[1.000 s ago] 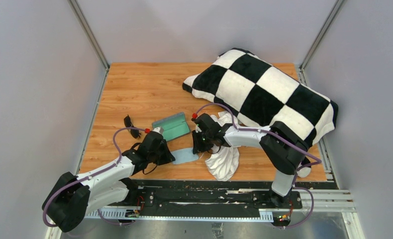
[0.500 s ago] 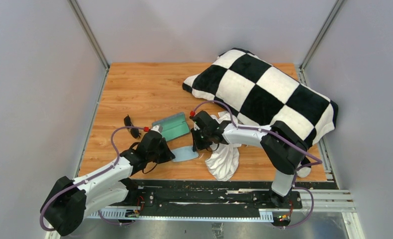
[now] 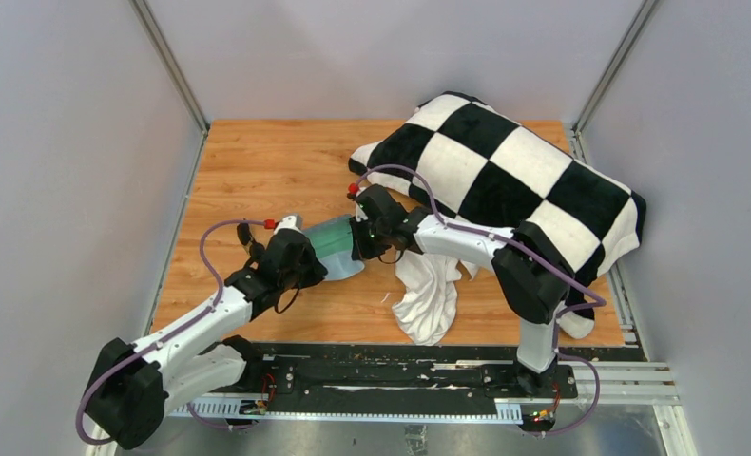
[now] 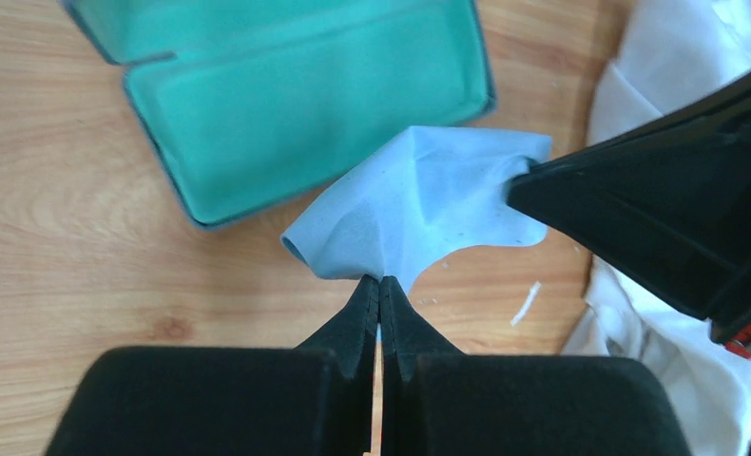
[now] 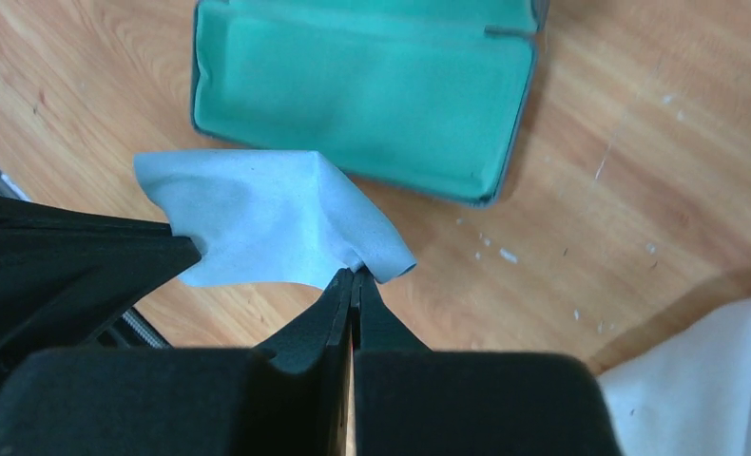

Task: Organize the sunglasses
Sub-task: Pick up the glasses cleaning cloth from the center of the board, then place the glasses cleaning cloth in the sunglasses case.

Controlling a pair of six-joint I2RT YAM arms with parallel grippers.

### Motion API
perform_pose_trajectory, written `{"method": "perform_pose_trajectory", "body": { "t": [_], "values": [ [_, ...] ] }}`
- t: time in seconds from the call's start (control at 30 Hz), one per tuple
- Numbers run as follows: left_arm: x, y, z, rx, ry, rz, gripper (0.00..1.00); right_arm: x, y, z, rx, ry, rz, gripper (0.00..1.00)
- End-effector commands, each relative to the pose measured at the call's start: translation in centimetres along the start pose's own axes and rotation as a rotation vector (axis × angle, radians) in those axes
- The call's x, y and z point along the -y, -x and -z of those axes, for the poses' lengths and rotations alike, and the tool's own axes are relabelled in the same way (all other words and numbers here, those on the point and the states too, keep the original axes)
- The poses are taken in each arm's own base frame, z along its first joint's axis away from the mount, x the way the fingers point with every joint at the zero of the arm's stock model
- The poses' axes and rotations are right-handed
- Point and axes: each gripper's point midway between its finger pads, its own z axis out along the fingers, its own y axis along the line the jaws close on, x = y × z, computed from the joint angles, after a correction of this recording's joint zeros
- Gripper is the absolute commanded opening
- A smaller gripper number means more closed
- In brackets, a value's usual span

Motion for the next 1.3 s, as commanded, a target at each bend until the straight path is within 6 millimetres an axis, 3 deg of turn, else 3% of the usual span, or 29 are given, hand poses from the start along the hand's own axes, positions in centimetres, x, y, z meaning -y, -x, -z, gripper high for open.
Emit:
{"method": "perform_pose_trajectory", "body": {
  "t": [0.0,0.4,0.63,1.0,1.27],
  "values": [
    [-1.1,2.1,-1.2,0.04,0.058,0.001,0.0,1.6,1.5,-0.8,0.001,-0.046,0.006,0.0],
    [-3.2,3.7,-2.8,0.037,0.146,-0.026,0.0,1.8,4.3,-3.9,0.004,-0.024,0.01,0.0],
    [-4.1,3.3,-3.9,0.022,0.157,-0.017,0.0,2.3,4.0,-5.2,-0.016,-0.03,0.003,0.0],
    [-5.1,2.2,-5.8,-0.017,0.189,-0.02,0.0,3.4,2.9,-5.6,-0.038,-0.058,-0.007,0.0],
    [-5.9,2.5,-5.8,-0.002,0.238,-0.025,0.0,3.9,2.7,-6.0,-0.033,-0.066,-0.009,0.0]
  ]
}}
